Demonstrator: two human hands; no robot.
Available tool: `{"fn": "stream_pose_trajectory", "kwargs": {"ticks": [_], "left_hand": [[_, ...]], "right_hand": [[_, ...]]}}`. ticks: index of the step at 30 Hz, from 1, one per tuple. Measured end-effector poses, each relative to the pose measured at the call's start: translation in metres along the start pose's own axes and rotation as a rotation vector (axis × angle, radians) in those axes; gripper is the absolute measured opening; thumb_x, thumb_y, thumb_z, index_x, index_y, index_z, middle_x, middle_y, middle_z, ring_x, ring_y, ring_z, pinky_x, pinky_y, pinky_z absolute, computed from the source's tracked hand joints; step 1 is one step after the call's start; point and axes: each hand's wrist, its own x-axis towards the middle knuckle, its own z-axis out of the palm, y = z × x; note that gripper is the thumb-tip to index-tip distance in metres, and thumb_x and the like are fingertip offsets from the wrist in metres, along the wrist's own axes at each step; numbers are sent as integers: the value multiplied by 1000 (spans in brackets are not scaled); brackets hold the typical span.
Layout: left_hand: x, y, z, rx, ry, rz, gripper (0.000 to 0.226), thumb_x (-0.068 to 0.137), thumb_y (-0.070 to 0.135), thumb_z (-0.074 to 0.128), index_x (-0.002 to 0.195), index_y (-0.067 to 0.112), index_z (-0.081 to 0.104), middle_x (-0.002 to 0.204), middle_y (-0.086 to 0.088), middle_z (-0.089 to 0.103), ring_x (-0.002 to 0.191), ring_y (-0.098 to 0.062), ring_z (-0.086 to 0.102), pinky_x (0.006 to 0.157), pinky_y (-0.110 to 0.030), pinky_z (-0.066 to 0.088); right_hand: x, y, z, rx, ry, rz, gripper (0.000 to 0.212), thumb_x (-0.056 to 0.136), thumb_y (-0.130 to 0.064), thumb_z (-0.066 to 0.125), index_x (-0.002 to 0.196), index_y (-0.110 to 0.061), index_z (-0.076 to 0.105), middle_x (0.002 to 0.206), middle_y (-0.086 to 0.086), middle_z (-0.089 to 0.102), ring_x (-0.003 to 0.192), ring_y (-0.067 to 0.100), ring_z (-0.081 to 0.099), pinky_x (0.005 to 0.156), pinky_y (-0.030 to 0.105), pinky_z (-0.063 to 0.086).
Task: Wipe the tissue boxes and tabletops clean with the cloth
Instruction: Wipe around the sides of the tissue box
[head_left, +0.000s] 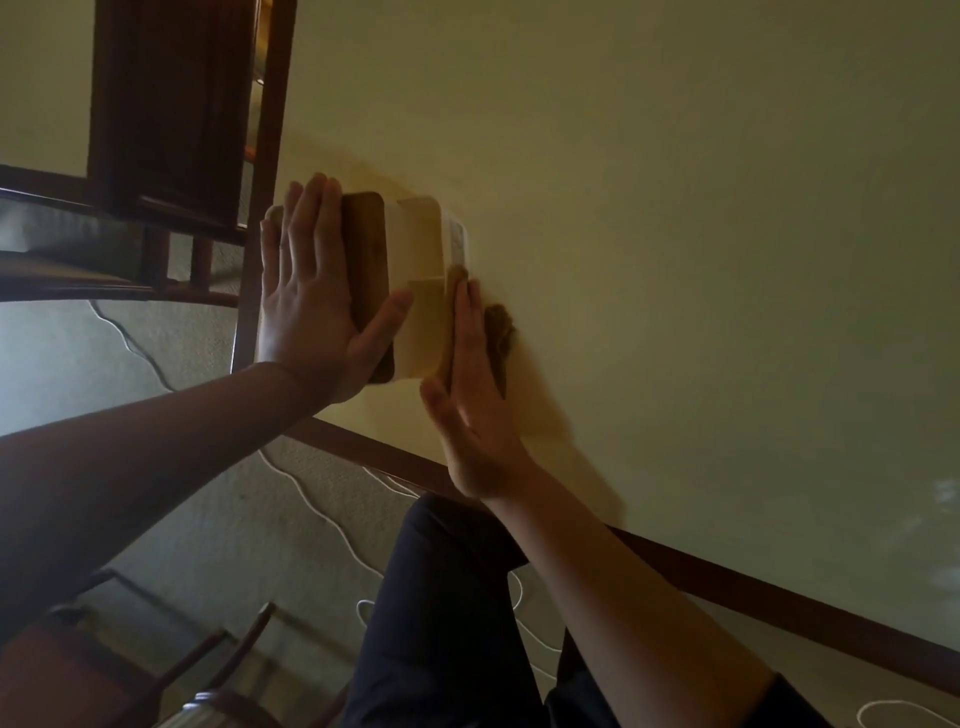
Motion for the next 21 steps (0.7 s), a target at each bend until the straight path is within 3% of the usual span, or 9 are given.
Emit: {"fn": "stream_pose_trajectory", "kwargs": {"ticks": [3, 7, 11, 16, 19, 21], "left_hand": [[-1, 0, 0, 15, 3, 6, 104, 95, 73, 40, 164, 1, 8, 172, -17, 10, 160, -32, 2, 129, -56, 3], [-2, 0, -1, 18, -8, 1, 106, 95, 75, 38, 163, 1, 7, 172, -17, 10, 160, -32, 1, 129, -55, 3], [-1, 0, -1, 17, -14, -19, 107, 95, 79, 35, 164, 2, 6, 172, -15, 9, 161, -31, 0, 128, -56, 3], [-2, 0, 0, 14, -7, -36, 105, 96, 78, 35, 164, 4, 6, 173, -13, 8, 161, -30, -1, 129, -56, 3], [-2, -1, 1, 19, -2, -30, 103, 97, 74, 39, 164, 4, 5, 173, -13, 8, 161, -30, -1, 129, -56, 2], [-3, -1, 1, 23, 0, -30, 103, 96, 74, 39, 164, 3, 6, 173, -14, 8, 161, -31, -1, 129, -55, 2]], "right_hand": [[33, 0, -8, 40, 11, -22, 92, 100, -79, 23, 167, -26, -10, 177, -5, -11, 164, 19, -6, 129, 63, 11], [87, -17, -18, 28, 61, 12, 106, 92, -87, 17, 169, -18, -3, 177, -1, -7, 162, 10, -12, 132, 51, 0], [117, -31, -23, 53, 56, 42, 117, 83, -94, 17, 168, -17, -1, 177, 2, -7, 162, 14, -9, 132, 57, 0], [88, -20, -22, -24, 41, -25, 92, 98, -74, 17, 170, -18, 3, 178, -1, -2, 162, 11, -11, 131, 45, -3], [43, -10, -14, -1, 15, -25, 84, 104, -61, 23, 169, -13, -3, 178, 0, -6, 163, 13, -11, 133, 47, 0], [12, -5, -7, -43, -1, -38, 88, 105, -66, 21, 168, -9, -3, 178, 3, -6, 164, 19, -8, 132, 34, -2]]}}
